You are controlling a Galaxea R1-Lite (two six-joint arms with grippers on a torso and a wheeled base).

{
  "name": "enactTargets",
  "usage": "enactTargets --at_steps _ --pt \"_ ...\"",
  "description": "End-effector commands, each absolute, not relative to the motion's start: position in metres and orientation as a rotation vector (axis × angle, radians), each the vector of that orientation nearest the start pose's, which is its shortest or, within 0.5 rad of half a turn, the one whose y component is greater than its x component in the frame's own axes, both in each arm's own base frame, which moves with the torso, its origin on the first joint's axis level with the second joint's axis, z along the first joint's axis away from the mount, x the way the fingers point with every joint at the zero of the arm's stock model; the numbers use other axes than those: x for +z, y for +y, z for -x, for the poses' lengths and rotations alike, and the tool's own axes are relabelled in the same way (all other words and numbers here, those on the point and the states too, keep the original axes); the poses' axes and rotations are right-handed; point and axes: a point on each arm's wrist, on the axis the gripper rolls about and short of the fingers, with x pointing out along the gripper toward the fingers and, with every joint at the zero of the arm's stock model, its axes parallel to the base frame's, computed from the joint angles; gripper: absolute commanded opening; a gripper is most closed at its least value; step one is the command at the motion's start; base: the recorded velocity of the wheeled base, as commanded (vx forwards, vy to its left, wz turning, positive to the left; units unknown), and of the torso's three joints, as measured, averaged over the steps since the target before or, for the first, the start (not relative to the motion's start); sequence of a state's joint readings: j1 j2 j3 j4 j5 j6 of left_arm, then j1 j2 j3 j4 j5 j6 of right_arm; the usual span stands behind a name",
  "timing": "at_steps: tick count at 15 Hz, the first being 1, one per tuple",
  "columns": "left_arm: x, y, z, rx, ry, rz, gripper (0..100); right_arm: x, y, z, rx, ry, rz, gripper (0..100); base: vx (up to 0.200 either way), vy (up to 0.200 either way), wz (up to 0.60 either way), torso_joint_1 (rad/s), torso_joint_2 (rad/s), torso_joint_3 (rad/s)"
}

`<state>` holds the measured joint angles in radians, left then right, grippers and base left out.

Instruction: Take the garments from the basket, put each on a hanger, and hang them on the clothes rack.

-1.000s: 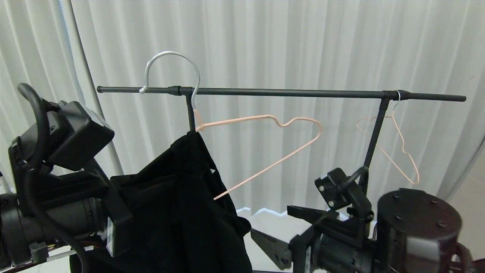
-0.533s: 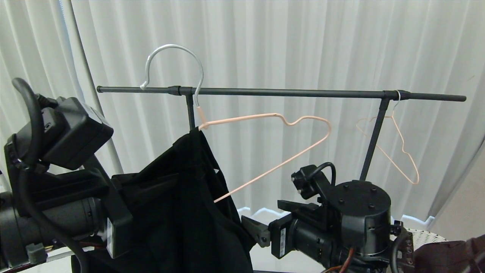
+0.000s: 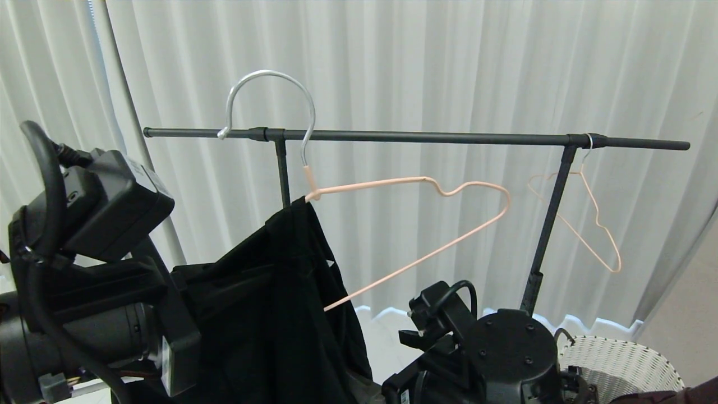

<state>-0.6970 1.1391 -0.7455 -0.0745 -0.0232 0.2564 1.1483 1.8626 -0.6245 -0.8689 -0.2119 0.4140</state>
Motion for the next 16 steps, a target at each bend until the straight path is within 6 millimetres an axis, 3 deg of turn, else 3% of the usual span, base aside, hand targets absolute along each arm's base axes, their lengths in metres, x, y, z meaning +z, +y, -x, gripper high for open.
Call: enactTargets --at_steps 1,5,6,11,14,16 --pt "0.243 -0.105 -0.123 -0.756 0.211 -0.351 0 0.099 0.282 -0.132 0.812 0.501 -0.114 100 0.000 0.000 0.00 0.000 0.00 0.000" --pt "0.241 -0.104 -0.122 -0.754 0.217 -0.354 0 0.082 0.267 -0.138 0.677 0.516 -0.047 100 0.000 0.000 0.00 0.000 0.00 0.000" --pt "0.241 -0.104 -0.123 -0.754 0.218 -0.355 0 0.081 0.260 -0.138 0.662 0.515 -0.031 0 0.000 0.000 0.00 0.000 0.00 0.000" --pt "0.214 -0.096 -0.115 -0.749 0.297 -0.384 0 0.088 0.215 -0.160 0.535 0.484 0.017 0 0.000 0.000 0.00 0.000 0.00 0.000" --pt "0.191 -0.088 -0.105 -0.755 0.361 -0.406 0 0.105 0.187 -0.182 0.445 0.422 0.005 0 0.000 0.000 0.00 0.000 0.00 0.000" --pt "0.180 -0.087 -0.104 -0.761 0.404 -0.421 0 0.117 0.178 -0.184 0.463 0.387 -0.014 0 0.000 0.000 0.00 0.000 0.00 0.000"
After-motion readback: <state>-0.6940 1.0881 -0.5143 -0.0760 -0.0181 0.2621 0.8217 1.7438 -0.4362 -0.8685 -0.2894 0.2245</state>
